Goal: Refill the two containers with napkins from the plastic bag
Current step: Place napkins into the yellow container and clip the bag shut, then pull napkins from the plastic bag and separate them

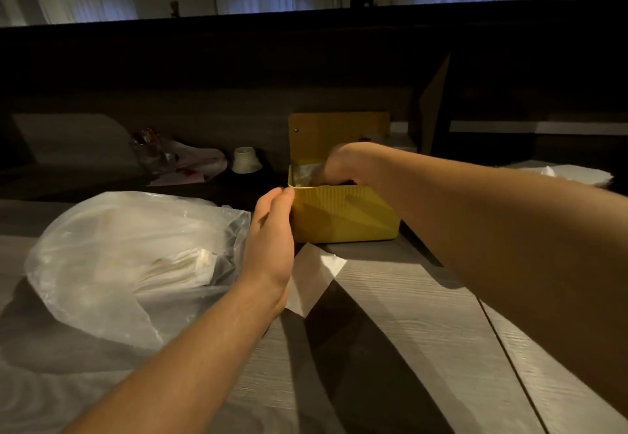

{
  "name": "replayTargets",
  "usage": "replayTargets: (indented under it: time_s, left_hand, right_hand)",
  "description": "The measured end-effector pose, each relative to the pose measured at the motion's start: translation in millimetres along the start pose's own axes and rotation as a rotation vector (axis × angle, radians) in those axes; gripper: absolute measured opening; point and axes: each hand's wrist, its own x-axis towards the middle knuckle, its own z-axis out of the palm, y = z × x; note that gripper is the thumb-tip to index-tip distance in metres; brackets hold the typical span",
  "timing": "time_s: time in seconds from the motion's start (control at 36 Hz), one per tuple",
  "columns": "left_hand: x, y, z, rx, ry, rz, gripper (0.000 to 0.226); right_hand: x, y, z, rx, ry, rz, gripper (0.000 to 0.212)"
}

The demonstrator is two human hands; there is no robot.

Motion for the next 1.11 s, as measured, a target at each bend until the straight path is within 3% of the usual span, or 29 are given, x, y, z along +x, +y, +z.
replayTargets:
  time_s: [0.06,0.14,0.22,0.33,0.44,0.53,0.69,0.92,1.11]
  left_hand:
    - [0,2,0,0.003,-0.007,-0.002,0.026]
    - [-1,2,2,-0.009,-0.020,-0.004,0.049]
    - [-2,2,3,0.001,-0.027,0.003,0.045]
    - [-3,3,3,0.011,-0.009,-0.011,0.057]
    - [-4,4,2,0.028,-0.017,-0.010,0.023]
    - [-3,2,1,0.035,-0.016,-0.007,0.022]
    - [-5,5,3,0.034,-0.003,-0.008,0.058]
    - [-4,1,3,0.059,-0.022,-0.011,0.041]
    - [-2,-1,2,0.073,-0.005,-0.019,0.052]
  right_hand:
    - [-1,-2,-4,-0.145,0.023,-0.020,0.033]
    - [0,-5,-17,-0.268,0.124,-0.032,0.026]
    - [1,-3,-28,-0.323,0.218,-0.230,0.025]
    - [-5,6,-30,-0.430,0.195,-0.323,0.012]
    - [-9,9,-30,-0.405,0.299,-0.427,0.006]
    - [-13,3,-27,-0.396,0.201,-0.523,0.018]
    - [-4,4,-20,-0.451,0.044,-0.477,0.028]
    - [11,8,-25,-0.417,-0.159,-0.375,0.043]
    - [12,5,-23,-0.356,-0.234,-0.343,0.038]
